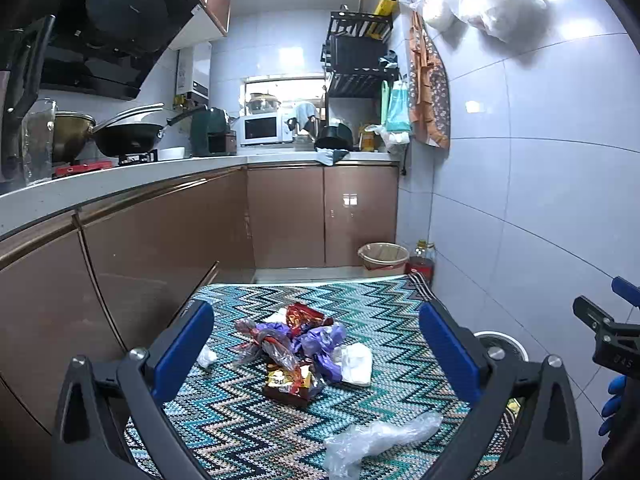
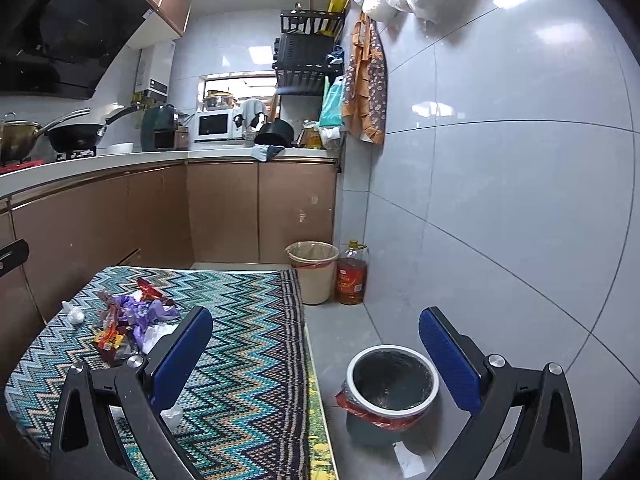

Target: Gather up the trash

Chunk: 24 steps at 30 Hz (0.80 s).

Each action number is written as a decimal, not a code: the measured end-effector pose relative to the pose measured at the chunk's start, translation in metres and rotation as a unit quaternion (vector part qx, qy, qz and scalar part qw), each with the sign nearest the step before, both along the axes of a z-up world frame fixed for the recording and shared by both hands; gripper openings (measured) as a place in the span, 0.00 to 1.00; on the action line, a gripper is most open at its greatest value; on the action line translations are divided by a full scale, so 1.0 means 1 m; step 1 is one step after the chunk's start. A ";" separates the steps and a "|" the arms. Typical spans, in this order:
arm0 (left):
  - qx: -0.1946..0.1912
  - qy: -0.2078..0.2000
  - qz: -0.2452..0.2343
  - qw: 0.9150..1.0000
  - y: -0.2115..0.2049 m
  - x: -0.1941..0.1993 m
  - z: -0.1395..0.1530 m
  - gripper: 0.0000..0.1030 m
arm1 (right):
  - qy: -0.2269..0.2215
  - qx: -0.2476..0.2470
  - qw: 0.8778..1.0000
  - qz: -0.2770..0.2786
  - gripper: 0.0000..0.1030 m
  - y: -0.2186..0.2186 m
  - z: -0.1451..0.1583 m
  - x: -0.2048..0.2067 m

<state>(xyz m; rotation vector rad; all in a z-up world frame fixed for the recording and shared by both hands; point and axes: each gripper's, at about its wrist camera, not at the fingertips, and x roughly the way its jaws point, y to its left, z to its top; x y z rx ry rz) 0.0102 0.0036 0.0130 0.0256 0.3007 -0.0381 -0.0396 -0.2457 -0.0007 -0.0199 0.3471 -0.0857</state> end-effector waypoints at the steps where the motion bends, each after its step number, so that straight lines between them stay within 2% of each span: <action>1: 0.001 -0.001 0.003 1.000 0.000 0.000 -0.001 1.00 | -0.002 0.001 1.000 0.003 1.00 0.001 0.000 0.000; 13: 0.010 0.001 0.007 1.000 0.002 0.001 -0.001 1.00 | -0.009 0.004 1.000 0.018 1.00 0.005 0.001 -0.001; 24: 0.018 0.009 0.006 1.000 -0.001 0.002 -0.004 1.00 | -0.011 0.008 1.000 0.011 1.00 -0.001 0.004 -0.003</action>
